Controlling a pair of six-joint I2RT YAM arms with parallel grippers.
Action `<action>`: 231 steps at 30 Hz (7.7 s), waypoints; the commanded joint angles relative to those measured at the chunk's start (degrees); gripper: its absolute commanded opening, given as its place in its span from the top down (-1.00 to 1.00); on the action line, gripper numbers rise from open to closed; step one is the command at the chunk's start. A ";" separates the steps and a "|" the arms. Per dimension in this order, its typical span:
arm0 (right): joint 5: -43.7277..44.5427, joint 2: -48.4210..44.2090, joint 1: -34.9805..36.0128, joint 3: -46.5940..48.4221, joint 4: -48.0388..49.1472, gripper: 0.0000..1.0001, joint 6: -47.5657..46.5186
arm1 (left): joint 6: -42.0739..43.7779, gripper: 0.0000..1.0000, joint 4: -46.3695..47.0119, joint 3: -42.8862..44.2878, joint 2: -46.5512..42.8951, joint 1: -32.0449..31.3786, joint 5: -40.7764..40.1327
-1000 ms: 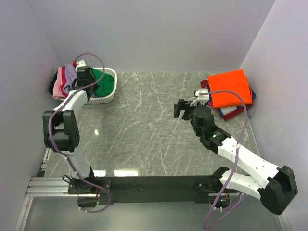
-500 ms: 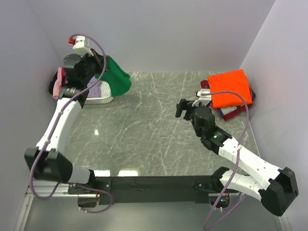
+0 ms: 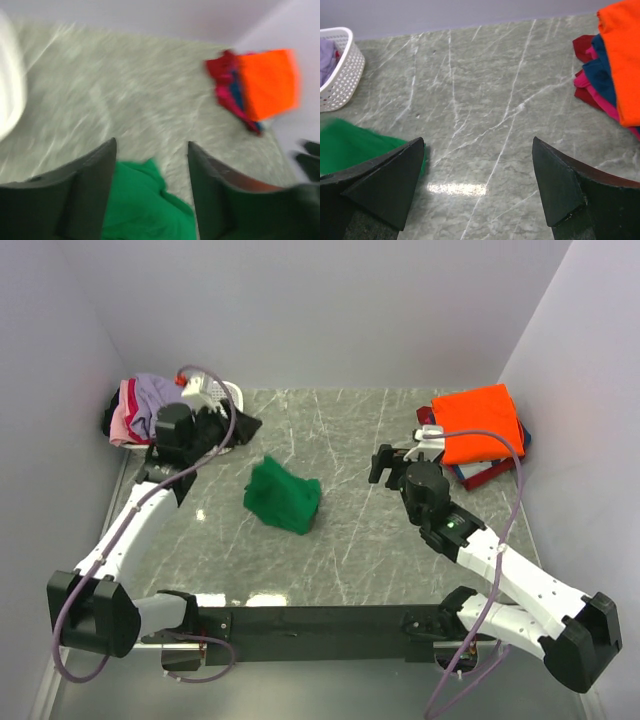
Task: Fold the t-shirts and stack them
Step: Move the tshirt to the center of the board, then flatten the tshirt out
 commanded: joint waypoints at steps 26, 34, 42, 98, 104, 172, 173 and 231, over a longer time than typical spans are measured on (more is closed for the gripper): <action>-16.02 32.08 4.73 18.15 0.92 -0.68 6.09 | -17.73 -0.18 -6.79 -32.57 -4.27 -24.73 -31.60; -16.29 31.02 4.73 17.63 0.57 -0.67 6.53 | -18.52 -0.10 -7.66 -30.46 2.77 -28.25 -35.72; -15.94 30.76 4.73 17.10 0.40 -0.67 6.53 | -18.08 -0.09 -5.82 -29.58 5.85 -28.52 -40.21; -25.96 37.44 16.85 10.25 3.91 -0.57 11.72 | -8.06 0.99 -40.89 1.45 -18.15 -22.02 -72.55; -26.22 36.99 18.62 8.66 4.62 -0.55 11.72 | -7.98 0.99 -42.03 2.33 -17.53 -21.93 -73.35; -3.27 14.23 -4.32 7.61 -19.64 -0.35 5.13 | -1.55 -0.27 -12.33 -2.67 -2.22 -14.02 -51.64; -3.71 13.97 -4.32 7.52 -19.38 -0.36 5.13 | -1.73 -0.37 -11.54 -4.25 -5.37 -13.93 -52.07; -14.44 6.15 -4.32 0.32 -12.26 -0.38 4.42 | -31.80 -0.11 -25.60 -32.39 -4.89 -14.46 -48.74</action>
